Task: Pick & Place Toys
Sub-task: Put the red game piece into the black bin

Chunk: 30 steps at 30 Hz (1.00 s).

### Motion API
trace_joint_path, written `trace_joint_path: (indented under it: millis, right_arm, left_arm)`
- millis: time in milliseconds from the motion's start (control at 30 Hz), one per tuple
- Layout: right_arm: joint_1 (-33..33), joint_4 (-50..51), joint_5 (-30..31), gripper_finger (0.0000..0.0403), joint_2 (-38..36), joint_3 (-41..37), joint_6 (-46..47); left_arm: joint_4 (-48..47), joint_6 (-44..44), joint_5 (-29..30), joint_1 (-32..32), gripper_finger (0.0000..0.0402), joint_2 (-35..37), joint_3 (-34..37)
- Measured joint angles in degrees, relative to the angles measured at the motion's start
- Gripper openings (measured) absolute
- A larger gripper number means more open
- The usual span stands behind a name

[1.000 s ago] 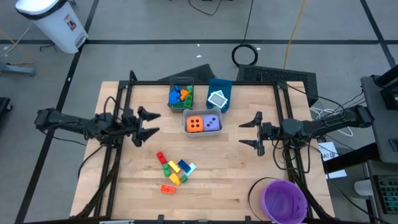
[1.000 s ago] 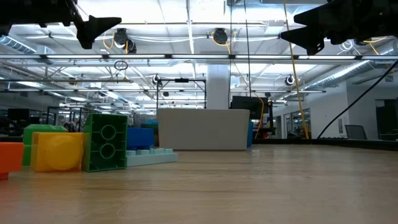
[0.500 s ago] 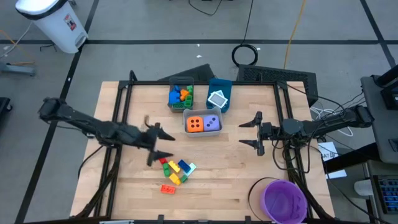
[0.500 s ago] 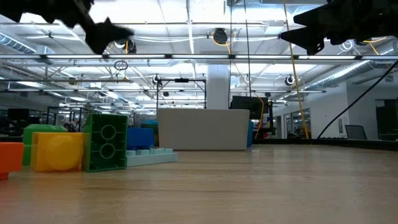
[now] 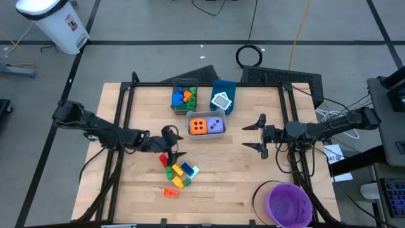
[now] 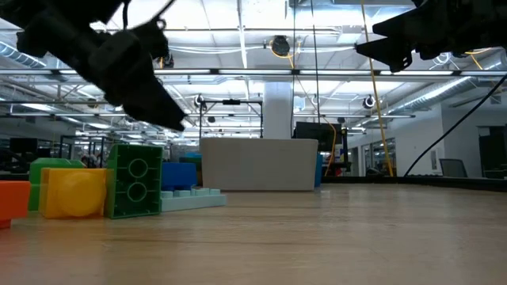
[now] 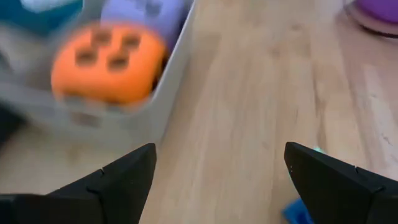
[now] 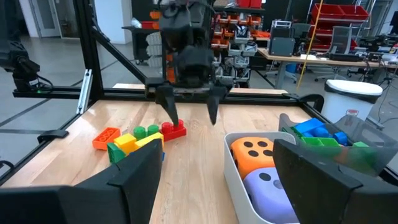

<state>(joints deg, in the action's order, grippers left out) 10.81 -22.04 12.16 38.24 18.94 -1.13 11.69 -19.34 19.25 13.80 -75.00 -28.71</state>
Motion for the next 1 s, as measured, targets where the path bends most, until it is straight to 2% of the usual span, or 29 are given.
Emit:
trace_joint_path:
  millis: [200,500,733,1000]
  right_arm:
    - [0.0,-0.01,0.0,0.0279,0.0,0.0,-0.04]
    - [0.0,-0.02,-0.02,0.0279,0.0,0.0,0.04]
    - [0.0,-0.02,-0.02,0.0279,0.0,0.02,0.39]
    - [0.0,0.0,-0.02,0.0279,0.0,0.0,0.44]
  left_arm:
    - [-11.09,-19.69,-4.6,-1.02,0.036,2.26,0.01]
    - [-27.63,-34.1,-4.39,0.69,0.036,2.36,0.07]
    - [-28.98,-34.16,-12.24,0.76,0.036,2.38,0.04]
    - [-30.59,-37.24,-11.48,0.75,0.036,2.38,0.04]
